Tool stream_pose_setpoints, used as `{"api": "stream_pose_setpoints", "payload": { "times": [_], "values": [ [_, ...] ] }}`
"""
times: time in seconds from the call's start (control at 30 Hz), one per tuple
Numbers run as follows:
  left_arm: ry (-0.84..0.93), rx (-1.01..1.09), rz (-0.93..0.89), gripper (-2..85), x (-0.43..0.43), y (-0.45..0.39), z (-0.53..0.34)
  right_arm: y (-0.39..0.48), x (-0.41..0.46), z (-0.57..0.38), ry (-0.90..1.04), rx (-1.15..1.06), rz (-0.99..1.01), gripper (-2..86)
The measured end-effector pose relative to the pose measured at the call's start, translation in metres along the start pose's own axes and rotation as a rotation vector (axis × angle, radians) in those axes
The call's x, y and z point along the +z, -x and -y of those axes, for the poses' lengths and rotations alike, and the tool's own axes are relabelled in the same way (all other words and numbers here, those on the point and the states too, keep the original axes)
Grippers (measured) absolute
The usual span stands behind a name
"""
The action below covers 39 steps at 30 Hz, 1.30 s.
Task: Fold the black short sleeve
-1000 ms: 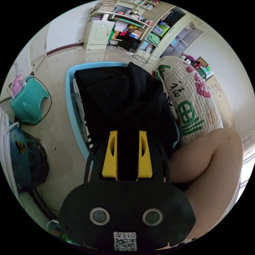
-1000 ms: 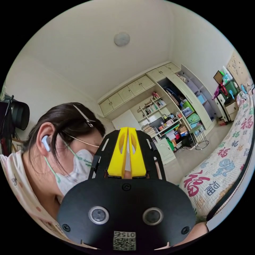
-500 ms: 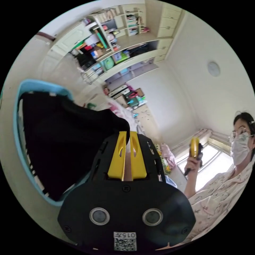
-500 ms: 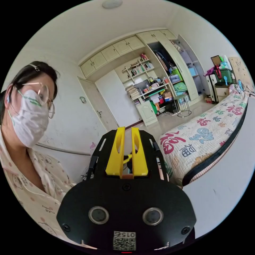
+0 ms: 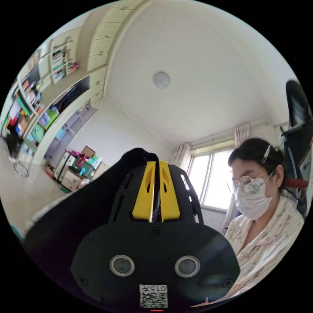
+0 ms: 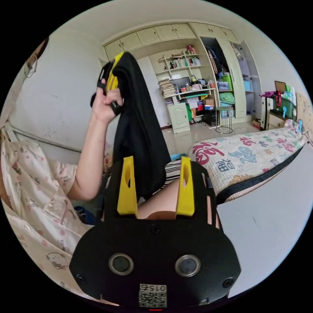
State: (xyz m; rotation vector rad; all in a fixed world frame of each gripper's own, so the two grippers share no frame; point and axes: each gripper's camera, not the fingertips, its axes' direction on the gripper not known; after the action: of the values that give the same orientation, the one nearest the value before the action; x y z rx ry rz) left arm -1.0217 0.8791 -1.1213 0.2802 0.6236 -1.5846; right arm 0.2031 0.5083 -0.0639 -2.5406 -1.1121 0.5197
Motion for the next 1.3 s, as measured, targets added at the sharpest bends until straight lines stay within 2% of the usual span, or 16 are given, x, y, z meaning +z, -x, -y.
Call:
{"api": "stream_pose_setpoints", "payload": {
  "times": [0.1,0.17,0.3,0.4,0.47,0.53,0.6,0.67,0.8,0.9,0.97,1.07,1.17,1.3],
  "values": [
    [0.039,0.163,0.031,-0.2,0.067,-0.053,0.028,-0.024,-0.010,0.008,-0.001,-0.022,-0.119,19.7],
    [0.039,0.208,-0.038,-0.1,0.117,-0.069,0.040,-0.048,-0.041,0.025,-0.056,0.028,0.035,18.8],
    [0.098,0.163,-0.168,0.0,0.209,-0.066,0.047,-0.056,-0.089,0.055,-0.145,-0.027,0.047,18.4],
    [0.174,0.094,-0.346,0.4,0.314,-0.063,0.035,-0.075,-0.112,0.085,-0.195,-0.024,0.065,17.4],
    [0.335,0.001,-0.553,0.9,0.426,-0.073,-0.001,-0.103,-0.131,0.109,-0.279,0.045,0.008,14.6],
    [0.478,-0.026,-0.650,1.4,0.503,-0.093,-0.043,-0.129,-0.152,0.124,-0.374,0.112,-0.056,10.5],
    [0.592,-0.008,-0.672,2.2,0.562,-0.110,-0.085,-0.159,-0.177,0.135,-0.447,0.197,-0.130,4.6],
    [0.690,0.017,-0.620,4.4,0.609,-0.116,-0.132,-0.201,-0.207,0.135,-0.535,0.314,-0.231,3.6],
    [0.667,0.012,-0.493,8.3,0.616,-0.086,-0.199,-0.274,-0.229,0.117,-0.466,0.554,-0.289,2.2],
    [0.720,-0.070,-0.385,10.2,0.597,-0.025,-0.245,-0.308,-0.247,0.087,-0.338,0.795,-0.404,1.1],
    [0.772,-0.129,-0.189,10.6,0.560,0.044,-0.262,-0.311,-0.274,0.061,-0.409,0.923,-0.378,1.1],
    [0.836,-0.201,0.084,9.4,0.501,0.117,-0.259,-0.311,-0.294,0.065,-0.404,0.966,-0.350,1.1],
    [0.862,-0.202,0.181,7.8,0.460,0.134,-0.250,-0.314,-0.299,0.105,-0.277,0.927,-0.352,0.7],
    [0.964,-0.242,0.217,9.8,0.446,0.133,-0.265,-0.313,-0.294,0.153,-0.168,0.864,-0.357,0.7]
  ]
}}
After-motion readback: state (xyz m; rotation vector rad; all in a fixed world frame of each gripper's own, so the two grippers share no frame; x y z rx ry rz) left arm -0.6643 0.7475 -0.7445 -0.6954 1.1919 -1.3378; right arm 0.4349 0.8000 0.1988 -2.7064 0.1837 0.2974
